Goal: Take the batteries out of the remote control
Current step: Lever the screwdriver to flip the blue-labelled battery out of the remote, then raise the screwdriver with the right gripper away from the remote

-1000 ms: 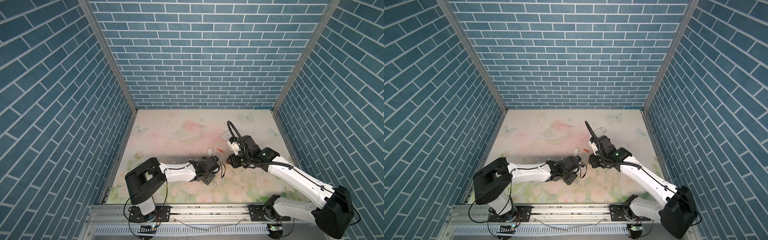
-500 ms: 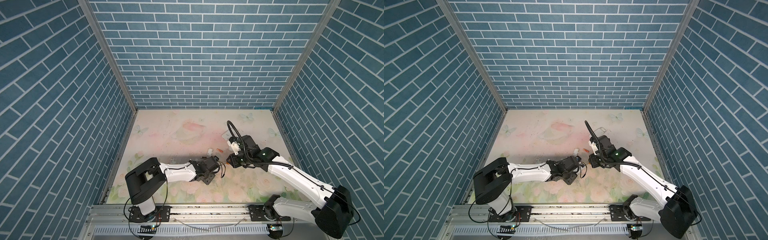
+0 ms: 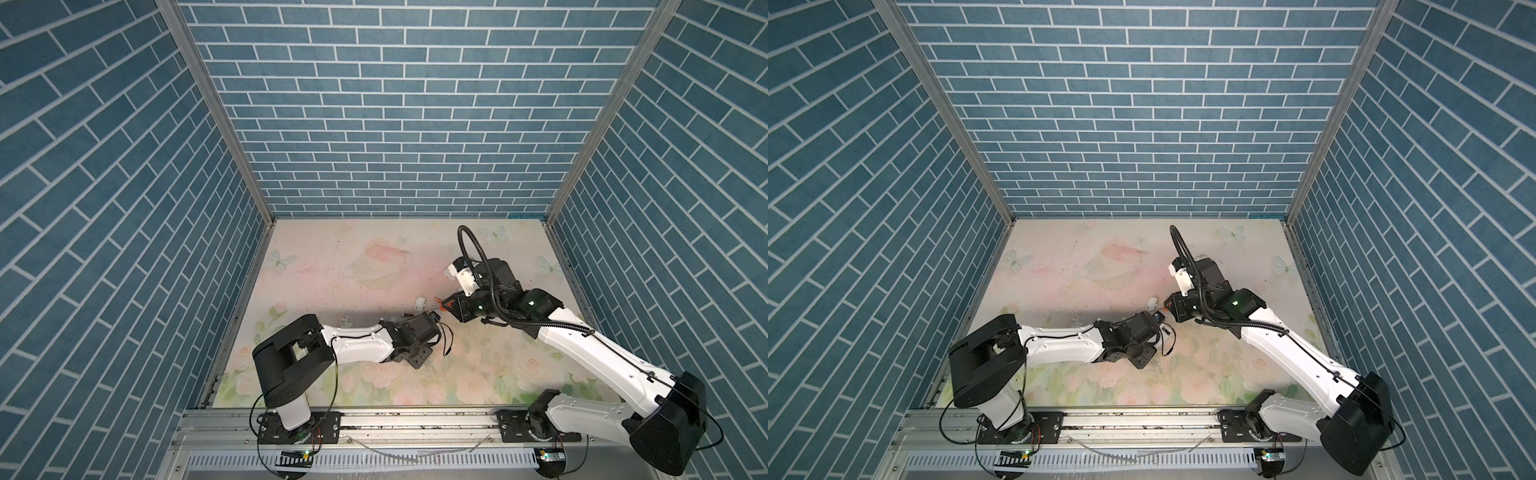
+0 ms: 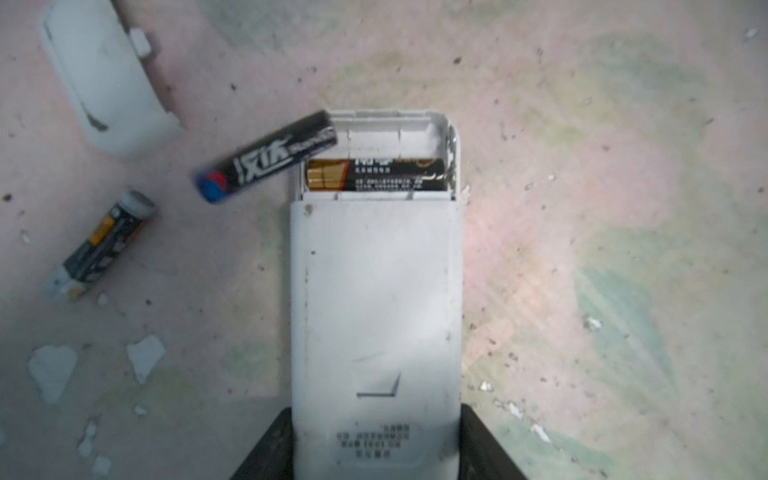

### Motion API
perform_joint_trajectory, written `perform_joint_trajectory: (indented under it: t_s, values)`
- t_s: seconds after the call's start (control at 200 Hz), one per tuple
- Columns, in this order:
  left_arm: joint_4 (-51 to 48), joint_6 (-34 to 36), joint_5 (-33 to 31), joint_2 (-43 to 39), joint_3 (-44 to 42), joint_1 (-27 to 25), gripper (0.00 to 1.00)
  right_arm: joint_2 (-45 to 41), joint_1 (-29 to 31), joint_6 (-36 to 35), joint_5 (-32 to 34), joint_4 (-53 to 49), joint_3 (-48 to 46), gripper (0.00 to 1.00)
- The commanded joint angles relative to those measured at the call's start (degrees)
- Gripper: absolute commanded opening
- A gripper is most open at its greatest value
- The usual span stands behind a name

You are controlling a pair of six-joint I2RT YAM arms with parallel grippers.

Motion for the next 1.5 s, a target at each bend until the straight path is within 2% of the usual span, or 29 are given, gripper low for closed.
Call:
perform_joint_trajectory:
  t_s: [0.0, 0.225, 0.41, 0.625, 0.76, 0.855, 1.0, 1.265, 1.4, 1.495]
  values:
    - [-4.2, 1.0, 7.3, 7.1, -3.9, -1.1, 0.32, 0.4, 0.2, -1.5, -1.3, 4.3, 2.7, 0.0]
    - [-4.6, 1.1, 6.8, 6.7, -4.1, -1.1, 0.32, 1.7, 0.0, -1.7, 1.9, 1.0, 3.2, 0.0]
    - [-5.7, 2.5, 5.0, 6.0, -3.5, -1.1, 0.32, 5.0, -2.0, -0.5, 7.7, -9.6, 8.8, 0.0]
    - [-6.0, 9.0, -0.3, 5.9, -2.1, -1.1, 0.31, 5.6, -8.9, -1.3, 5.8, -23.4, 16.9, 0.0]
    - [-6.6, 11.1, -4.3, 7.4, -0.1, -1.2, 0.3, 9.3, -14.2, 2.2, 3.2, -34.8, 24.1, 0.0]
    - [-5.1, 11.8, -5.4, 8.3, 0.8, -1.2, 0.29, 11.9, -15.8, 2.8, 1.6, -41.5, 28.0, 0.0]
    - [-5.5, 14.6, -6.7, 9.2, 3.1, -1.1, 0.28, 12.8, -17.8, 1.4, 1.1, -45.4, 29.1, 0.0]
    - [-6.3, 15.4, -8.1, 9.5, 4.5, -1.1, 0.27, 11.9, -27.1, 12.8, -5.2, -46.2, 23.2, 0.0]
    - [-5.8, 15.5, -8.8, 9.2, 4.4, -1.1, 0.27, 11.8, -31.4, 21.2, -6.7, -49.5, 24.2, 0.0]
    - [-4.9, 15.6, -9.1, 8.7, 3.9, -1.4, 0.27, 12.2, -32.2, 27.9, -7.9, -48.6, 25.5, 0.0]
